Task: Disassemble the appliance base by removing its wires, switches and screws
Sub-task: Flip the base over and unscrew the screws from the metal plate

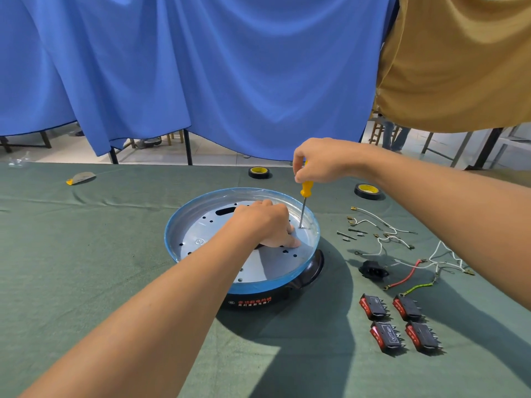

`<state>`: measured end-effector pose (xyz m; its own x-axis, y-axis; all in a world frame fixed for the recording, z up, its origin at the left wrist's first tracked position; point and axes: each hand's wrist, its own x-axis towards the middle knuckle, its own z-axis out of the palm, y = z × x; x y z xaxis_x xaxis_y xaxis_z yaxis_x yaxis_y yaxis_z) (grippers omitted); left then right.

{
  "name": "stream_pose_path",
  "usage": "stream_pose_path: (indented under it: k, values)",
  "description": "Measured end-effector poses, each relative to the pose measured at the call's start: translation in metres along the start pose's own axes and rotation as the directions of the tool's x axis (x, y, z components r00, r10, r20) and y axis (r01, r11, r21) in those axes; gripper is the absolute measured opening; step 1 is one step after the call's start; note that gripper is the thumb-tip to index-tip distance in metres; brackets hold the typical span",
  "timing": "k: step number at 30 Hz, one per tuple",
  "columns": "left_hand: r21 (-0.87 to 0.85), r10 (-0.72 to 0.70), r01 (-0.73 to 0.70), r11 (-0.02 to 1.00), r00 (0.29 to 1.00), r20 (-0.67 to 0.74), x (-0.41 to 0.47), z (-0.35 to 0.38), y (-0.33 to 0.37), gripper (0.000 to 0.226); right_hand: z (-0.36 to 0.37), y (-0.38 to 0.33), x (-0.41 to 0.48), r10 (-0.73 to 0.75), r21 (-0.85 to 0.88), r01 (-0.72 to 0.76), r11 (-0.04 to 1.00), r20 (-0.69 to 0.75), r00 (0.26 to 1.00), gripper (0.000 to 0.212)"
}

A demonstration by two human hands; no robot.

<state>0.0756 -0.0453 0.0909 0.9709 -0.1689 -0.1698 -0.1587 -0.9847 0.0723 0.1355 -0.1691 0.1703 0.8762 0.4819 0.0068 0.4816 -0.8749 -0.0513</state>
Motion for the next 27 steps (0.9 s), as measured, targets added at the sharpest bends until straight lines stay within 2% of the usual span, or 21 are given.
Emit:
stream_pose_path:
  k: [2, 5, 6, 10, 14, 17, 18, 21, 24, 27]
  values:
    - [0.001, -0.004, 0.004, 1.0, 1.0, -0.001, 0.001, 0.0, 0.0, 0.057, -0.001, 0.0, 0.001, -0.011, 0.009, 0.01, 1.0, 0.039, 0.999, 0.028]
    - [0.004, -0.013, 0.013, 1.0, 1.0, 0.006, 0.001, -0.001, 0.0, 0.056, 0.0, 0.001, 0.003, 0.036, -0.026, -0.037, 0.999, -0.016, 0.999, 0.054]
    - [0.004, -0.014, 0.014, 1.0, 1.0, 0.006, 0.001, -0.001, 0.0, 0.056, 0.001, 0.001, 0.003, 0.047, -0.034, -0.049, 0.998, -0.052, 0.998, 0.056]
    - [0.0, -0.012, 0.012, 1.0, 1.0, -0.003, 0.001, -0.001, 0.0, 0.056, 0.003, -0.001, 0.004, 0.032, 0.031, -0.031, 0.999, -0.037, 0.999, 0.033]
    - [-0.005, -0.007, 0.007, 1.0, 1.0, -0.002, 0.002, 0.0, -0.001, 0.056, 0.003, 0.0, 0.007, 0.051, 0.039, -0.05, 0.998, -0.016, 0.999, 0.032]
    - [-0.009, -0.002, 0.002, 1.0, 1.0, -0.005, 0.003, 0.0, -0.002, 0.055, 0.004, 0.003, 0.011, 0.068, -0.016, -0.069, 0.997, -0.061, 0.996, 0.049]
    - [-0.011, 0.001, -0.001, 1.0, 1.0, -0.004, 0.003, 0.0, -0.002, 0.055, 0.005, 0.004, 0.012, 0.063, -0.022, -0.065, 0.998, -0.073, 0.995, 0.048]
    - [-0.01, 0.007, -0.007, 1.0, 1.0, -0.003, 0.004, 0.0, -0.003, 0.055, 0.004, 0.002, 0.012, 0.062, 0.016, -0.061, 0.998, -0.059, 0.996, 0.026]
    - [-0.009, 0.002, -0.002, 1.0, 1.0, -0.005, 0.004, -0.001, -0.003, 0.056, 0.002, 0.002, 0.012, 0.065, 0.065, -0.064, 0.996, -0.017, 0.998, 0.033]
    - [-0.007, 0.008, -0.008, 1.0, 1.0, -0.006, 0.004, 0.0, -0.003, 0.057, 0.003, 0.003, 0.012, 0.07, 0.008, -0.07, 0.998, -0.022, 0.997, 0.044]
